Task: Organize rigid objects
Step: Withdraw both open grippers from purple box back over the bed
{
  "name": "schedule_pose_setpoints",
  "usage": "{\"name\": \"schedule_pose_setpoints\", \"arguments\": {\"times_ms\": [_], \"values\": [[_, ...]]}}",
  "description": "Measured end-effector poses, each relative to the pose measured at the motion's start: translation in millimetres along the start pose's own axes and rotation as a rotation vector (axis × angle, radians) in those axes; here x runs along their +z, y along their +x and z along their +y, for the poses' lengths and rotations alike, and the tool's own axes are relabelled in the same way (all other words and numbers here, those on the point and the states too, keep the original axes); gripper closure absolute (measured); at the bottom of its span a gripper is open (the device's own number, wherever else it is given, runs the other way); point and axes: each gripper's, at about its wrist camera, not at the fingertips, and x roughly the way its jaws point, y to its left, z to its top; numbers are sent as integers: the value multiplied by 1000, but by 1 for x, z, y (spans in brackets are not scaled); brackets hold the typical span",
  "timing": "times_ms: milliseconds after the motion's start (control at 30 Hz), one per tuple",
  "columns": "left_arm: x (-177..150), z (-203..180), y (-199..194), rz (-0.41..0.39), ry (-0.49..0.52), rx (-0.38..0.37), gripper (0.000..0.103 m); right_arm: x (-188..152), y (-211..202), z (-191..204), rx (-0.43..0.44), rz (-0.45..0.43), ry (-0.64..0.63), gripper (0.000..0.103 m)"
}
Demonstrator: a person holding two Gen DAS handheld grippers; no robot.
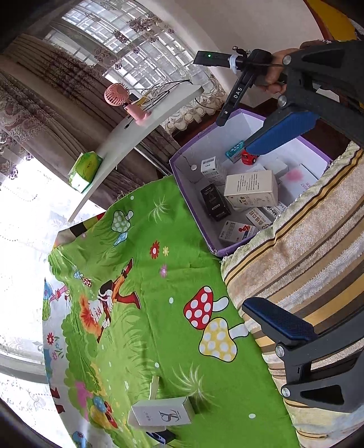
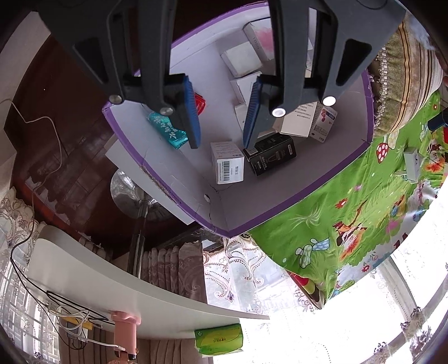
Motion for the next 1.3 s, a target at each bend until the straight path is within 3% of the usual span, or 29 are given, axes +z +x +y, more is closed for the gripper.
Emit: {"name": "schedule_pose_setpoints", "arguments": {"times_ms": [200,533,1033,1167,1300], "values": [[-2,21,-10,-14,-59,22,1,1,-4,22,33,-3,-32,51],[-10,74,-42,-66,-170,68,6,-4,3,89,105,40,-144,51],[18,177,-78,-106,-277,245,7,9,11,208,220,53,-332,37],[27,204,-83,-109,-292,281,8,12,17,251,249,58,-391,30],[38,230,-87,-104,-291,320,11,9,23,302,290,66,-466,29]]}}
